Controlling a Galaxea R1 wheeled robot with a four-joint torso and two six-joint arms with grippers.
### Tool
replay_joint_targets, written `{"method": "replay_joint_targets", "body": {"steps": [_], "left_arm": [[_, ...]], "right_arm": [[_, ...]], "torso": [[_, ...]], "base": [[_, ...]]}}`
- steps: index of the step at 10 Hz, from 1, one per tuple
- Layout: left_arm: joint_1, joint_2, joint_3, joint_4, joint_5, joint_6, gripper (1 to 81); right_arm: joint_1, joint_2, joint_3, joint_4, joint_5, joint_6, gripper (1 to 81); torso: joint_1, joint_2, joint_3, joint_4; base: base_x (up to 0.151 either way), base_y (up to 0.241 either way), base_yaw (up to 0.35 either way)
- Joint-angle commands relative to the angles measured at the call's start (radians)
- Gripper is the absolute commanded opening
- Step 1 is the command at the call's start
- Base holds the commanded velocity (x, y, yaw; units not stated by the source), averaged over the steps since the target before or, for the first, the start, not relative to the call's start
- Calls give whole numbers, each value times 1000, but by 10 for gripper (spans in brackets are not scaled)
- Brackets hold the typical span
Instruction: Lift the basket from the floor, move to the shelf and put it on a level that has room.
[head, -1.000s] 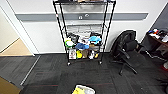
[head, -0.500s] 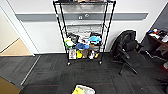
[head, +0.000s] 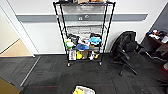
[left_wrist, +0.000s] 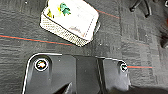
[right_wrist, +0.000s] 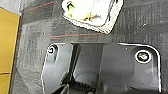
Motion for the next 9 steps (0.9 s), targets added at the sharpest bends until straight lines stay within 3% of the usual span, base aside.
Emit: {"method": "replay_joint_targets", "body": {"steps": [1,5,6,9], "left_arm": [[-48,-26,17,-71,48,1,811],[-48,-33,13,-96,70,0,811],[-48,-37,13,-100,70,1,811],[-55,-37,-22,-126,81,-2,811]], "right_arm": [[53,-14,17,17,-56,1,811],[49,-14,11,16,-56,-1,811],[48,-11,8,16,-56,-1,811],[54,12,-17,16,-58,-1,811]], "torso": [[64,-98,0,0],[149,-235,0,0],[170,-267,-94,0],[221,-351,-151,0]], "base": [[0,0,0],[0,0,0],[0,0,0],[0,0,0]]}}
